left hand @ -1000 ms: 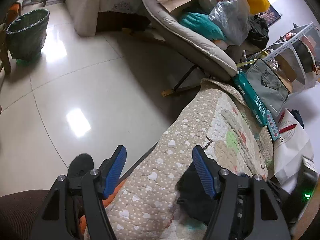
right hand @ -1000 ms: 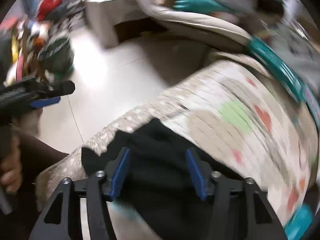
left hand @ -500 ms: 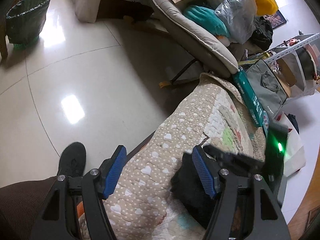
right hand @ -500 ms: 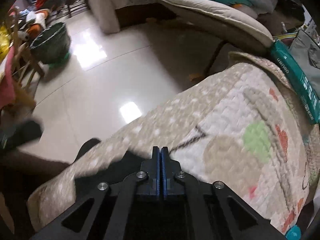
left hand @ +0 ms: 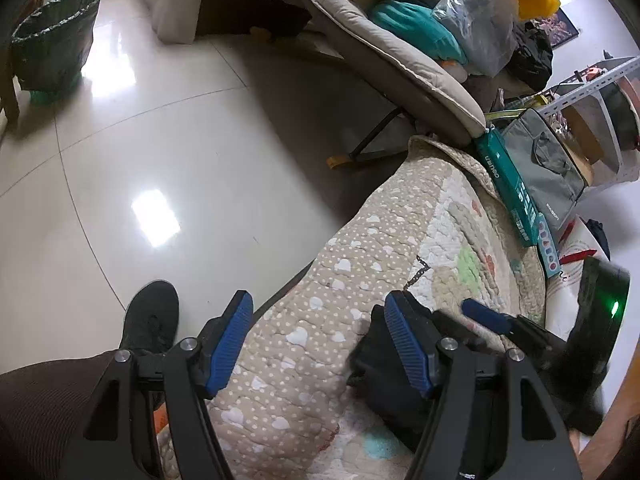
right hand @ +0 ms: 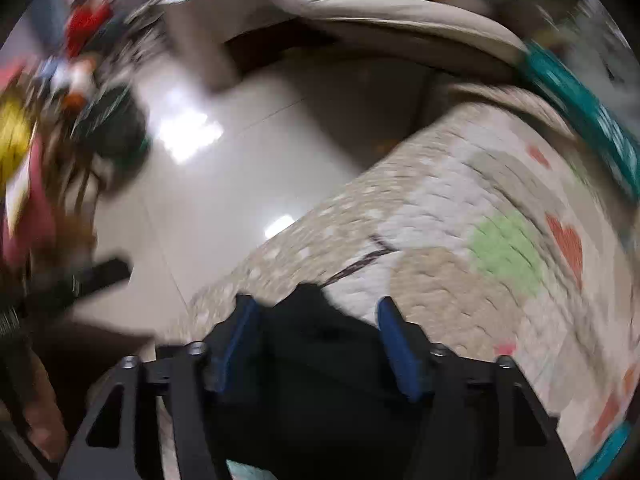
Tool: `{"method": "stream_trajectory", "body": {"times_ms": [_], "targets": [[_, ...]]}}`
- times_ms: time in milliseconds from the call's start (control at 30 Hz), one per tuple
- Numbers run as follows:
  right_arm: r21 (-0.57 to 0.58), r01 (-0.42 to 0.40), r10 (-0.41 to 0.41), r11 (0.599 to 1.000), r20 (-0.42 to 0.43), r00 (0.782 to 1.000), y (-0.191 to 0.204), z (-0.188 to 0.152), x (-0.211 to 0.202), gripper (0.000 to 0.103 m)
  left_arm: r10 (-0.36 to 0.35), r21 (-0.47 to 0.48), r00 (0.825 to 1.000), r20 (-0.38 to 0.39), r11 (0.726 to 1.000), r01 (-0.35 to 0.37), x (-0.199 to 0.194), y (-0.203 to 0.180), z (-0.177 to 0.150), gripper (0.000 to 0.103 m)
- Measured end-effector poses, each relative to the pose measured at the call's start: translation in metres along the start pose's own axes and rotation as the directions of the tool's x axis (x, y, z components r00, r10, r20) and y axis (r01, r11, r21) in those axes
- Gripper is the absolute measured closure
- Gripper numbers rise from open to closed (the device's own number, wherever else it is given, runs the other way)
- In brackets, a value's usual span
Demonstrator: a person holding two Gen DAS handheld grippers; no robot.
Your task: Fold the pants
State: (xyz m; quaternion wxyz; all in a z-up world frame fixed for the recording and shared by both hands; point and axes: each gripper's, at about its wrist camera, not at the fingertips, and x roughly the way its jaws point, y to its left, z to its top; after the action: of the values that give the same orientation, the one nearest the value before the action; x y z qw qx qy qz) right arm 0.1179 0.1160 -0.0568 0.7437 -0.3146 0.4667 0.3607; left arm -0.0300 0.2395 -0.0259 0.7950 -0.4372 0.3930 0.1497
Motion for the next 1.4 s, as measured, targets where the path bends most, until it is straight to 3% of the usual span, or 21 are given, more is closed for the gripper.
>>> {"method": "stream_trajectory", "body": {"times_ms": [33, 100, 133, 167, 433, 533, 600, 633, 667, 767, 1000, 1133, 1400], "targets": [[-0.043, 0.017, -0.018, 0.999, -0.012, 1.0, 0.008, -0.001, 0.007, 0.041, 0.003, 0.005, 1.0, 0.001, 1.0, -0.003, 0.0, 0.0, 0.0, 0.035], [-0.08, 0.018, -0.022, 0.997, -0.057, 0.998, 0.018, -0.003, 0.023, 0.058, 0.008, 0.006, 1.0, 0.003, 1.0, -0.008, -0.001, 0.0, 0.0, 0.035], [-0.083, 0.017, -0.023, 0.996, -0.07, 0.997, 0.02, -0.004, 0.027, 0.087, 0.008, 0.002, 1.0, 0.003, 1.0, -0.008, -0.001, 0.001, 0.0, 0.035], [-0.073, 0.003, -0.008, 0.997, -0.072, 0.997, 0.02, -0.002, 0.027, 0.098, 0.007, -0.005, 1.0, 0.0, 1.0, -0.007, 0.0, 0.003, 0.001, 0.035], [-0.013, 0.109, -0.11, 0.994, -0.056, 0.992, 0.01, 0.029, 0.035, 0.099, 0.006, 0.006, 1.0, -0.015, 1.0, -0.006, 0.004, -0.001, 0.0, 0.035], [0.045, 0.113, -0.11, 0.993, -0.072, 0.991, -0.001, 0.033, 0.041, 0.091, 0.022, 0.009, 1.0, -0.007, 1.0, -0.022, 0.005, 0.0, 0.0, 0.035], [0.098, 0.118, -0.113, 0.988, -0.052, 0.992, -0.012, 0.033, 0.031, 0.066, 0.031, 0.01, 0.999, -0.011, 0.999, -0.031, 0.007, 0.0, -0.001, 0.035], [0.124, 0.124, -0.12, 0.985, -0.037, 0.992, -0.019, 0.033, 0.023, 0.038, 0.034, 0.01, 0.999, -0.015, 0.999, -0.034, 0.008, 0.0, -0.001, 0.035], [0.144, 0.137, -0.136, 0.98, -0.014, 0.991, -0.025, 0.031, 0.014, 0.026, 0.036, 0.012, 0.999, -0.021, 0.999, -0.035, 0.01, 0.0, -0.001, 0.035], [0.164, 0.134, -0.136, 0.977, -0.001, 0.991, -0.035, 0.022, -0.006, 0.026, 0.027, 0.024, 0.999, -0.039, 0.999, -0.026, 0.014, -0.003, -0.004, 0.035], [0.155, 0.106, -0.105, 0.982, -0.014, 0.994, -0.036, -0.001, -0.021, 0.026, -0.062, 0.056, 0.988, -0.143, 0.996, 0.07, 0.032, -0.016, -0.025, 0.035], [0.184, 0.078, -0.078, 0.98, -0.008, 0.997, -0.043, -0.005, -0.026, 0.026, -0.05, 0.091, 0.986, -0.16, 0.994, 0.065, 0.04, -0.038, -0.038, 0.035], [0.222, 0.01, -0.003, 0.975, -0.032, 0.999, -0.044, -0.001, -0.008, 0.026, 0.047, 0.227, 0.984, -0.17, 0.974, -0.007, 0.076, -0.061, -0.066, 0.035]]}}
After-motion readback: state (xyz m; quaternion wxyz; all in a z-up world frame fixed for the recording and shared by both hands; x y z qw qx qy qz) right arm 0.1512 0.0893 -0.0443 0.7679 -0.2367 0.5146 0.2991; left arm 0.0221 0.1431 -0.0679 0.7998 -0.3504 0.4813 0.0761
